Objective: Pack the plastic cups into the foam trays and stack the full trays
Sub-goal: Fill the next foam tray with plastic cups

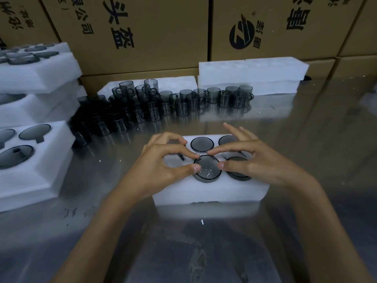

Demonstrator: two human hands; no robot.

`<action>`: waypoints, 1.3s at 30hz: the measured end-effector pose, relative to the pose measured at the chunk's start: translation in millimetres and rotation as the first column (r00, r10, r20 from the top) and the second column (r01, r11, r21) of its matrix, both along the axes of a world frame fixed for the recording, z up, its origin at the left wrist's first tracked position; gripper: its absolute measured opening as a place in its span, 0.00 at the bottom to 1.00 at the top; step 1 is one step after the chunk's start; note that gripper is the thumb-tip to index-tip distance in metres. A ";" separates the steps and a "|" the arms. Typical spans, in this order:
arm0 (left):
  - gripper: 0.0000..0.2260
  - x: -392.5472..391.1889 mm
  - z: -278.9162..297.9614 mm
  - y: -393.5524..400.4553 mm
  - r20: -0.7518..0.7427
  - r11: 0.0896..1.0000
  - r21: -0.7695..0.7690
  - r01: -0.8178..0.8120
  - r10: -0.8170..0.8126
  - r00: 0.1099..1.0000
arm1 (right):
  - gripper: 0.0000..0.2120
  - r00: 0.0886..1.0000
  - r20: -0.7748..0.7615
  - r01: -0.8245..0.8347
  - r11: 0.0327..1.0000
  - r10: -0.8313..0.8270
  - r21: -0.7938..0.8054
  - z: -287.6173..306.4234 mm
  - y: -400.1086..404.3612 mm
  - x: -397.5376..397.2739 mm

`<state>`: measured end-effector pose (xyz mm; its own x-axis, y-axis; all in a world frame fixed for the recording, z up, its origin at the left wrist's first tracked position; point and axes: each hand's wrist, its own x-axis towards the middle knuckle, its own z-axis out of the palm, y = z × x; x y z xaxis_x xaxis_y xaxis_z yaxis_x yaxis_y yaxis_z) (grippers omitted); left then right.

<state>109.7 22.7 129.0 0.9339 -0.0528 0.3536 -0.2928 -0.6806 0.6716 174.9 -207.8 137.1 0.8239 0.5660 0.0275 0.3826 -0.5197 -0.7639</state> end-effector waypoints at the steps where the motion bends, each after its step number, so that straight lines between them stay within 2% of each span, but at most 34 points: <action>1: 0.12 0.2 -0.3 0.1 -0.009 1.000 -0.004 0.004 -0.004 1.000 | 0.18 1.000 -0.010 -0.004 1.000 0.005 0.011 -0.2 0.5 0.1; 4: 0.12 1.2 -2.4 1.3 -0.041 1.000 -0.003 0.002 -0.002 0.999 | 0.18 0.999 -0.050 -0.012 1.000 0.013 0.021 -0.4 1.5 -0.4; 9: 0.07 4.8 -9.5 4.8 -0.098 1.000 0.028 -0.003 0.005 0.995 | 0.17 0.999 -0.043 0.010 1.000 -0.011 -0.029 -2.9 6.3 0.1; 16: 0.08 6.7 -17.1 7.6 -0.132 0.999 0.041 0.001 0.004 0.991 | 0.15 0.999 -0.030 0.033 0.999 -0.033 -0.003 -8.8 9.8 0.8; 18: 0.10 6.8 -17.0 7.7 -0.080 0.996 0.084 0.001 0.005 0.997 | 0.14 1.000 0.009 0.026 0.999 -0.026 0.044 -13.0 8.8 4.0; 19: 0.11 6.9 -17.0 7.8 -0.058 0.996 0.088 0.013 -0.008 0.998 | 0.13 0.999 0.005 0.048 0.990 -0.049 0.130 -14.9 8.0 6.3; 21: 0.12 9.3 -15.2 10.0 -0.066 0.998 0.010 0.058 -0.058 0.996 | 0.10 0.983 -0.083 0.183 0.904 -0.164 0.387 -20.3 4.8 15.4; 23: 0.12 21.5 -9.2 18.1 -0.099 0.994 -0.093 0.053 -0.063 0.993 | 0.08 0.915 -0.223 0.401 0.712 -0.335 0.576 -30.2 3.5 29.7; 25: 0.11 47.9 -1.7 35.9 -0.070 0.998 -0.046 -0.042 0.039 0.997 | 0.06 0.797 -0.307 0.583 0.526 -0.521 0.619 -44.7 6.0 46.1; 27: 0.15 86.1 9.3 61.6 -0.022 0.981 0.054 -0.187 0.189 0.982 | 0.11 0.683 -0.326 0.676 0.397 -0.653 0.620 -57.1 9.8 61.2; 30: 0.17 145.8 29.3 98.5 0.004 0.933 0.131 -0.335 0.338 0.941 | 0.12 0.652 -0.343 0.695 0.354 -0.676 0.626 -67.1 15.2 74.0; 33: 0.14 194.9 42.3 123.9 0.024 0.884 0.234 -0.405 0.411 0.911 | 0.12 0.646 -0.332 0.687 0.333 -0.687 0.646 -73.9 15.3 79.8; 37: 0.15 239.0 39.3 141.2 0.051 0.768 0.424 -0.480 0.509 0.859 | 0.12 0.653 -0.335 0.686 0.342 -0.679 0.642 -76.3 14.8 82.9; 39: 0.17 251.9 30.1 144.4 0.098 0.673 0.545 -0.500 0.541 0.835 | 0.13 0.651 -0.335 0.689 0.346 -0.681 0.637 -76.5 14.9 85.3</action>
<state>361.6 167.1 159.1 0.8874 0.2916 0.3570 0.2498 -0.9551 0.1592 260.2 -192.9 60.6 0.9180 -0.3828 0.1033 0.1334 0.0530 -0.9896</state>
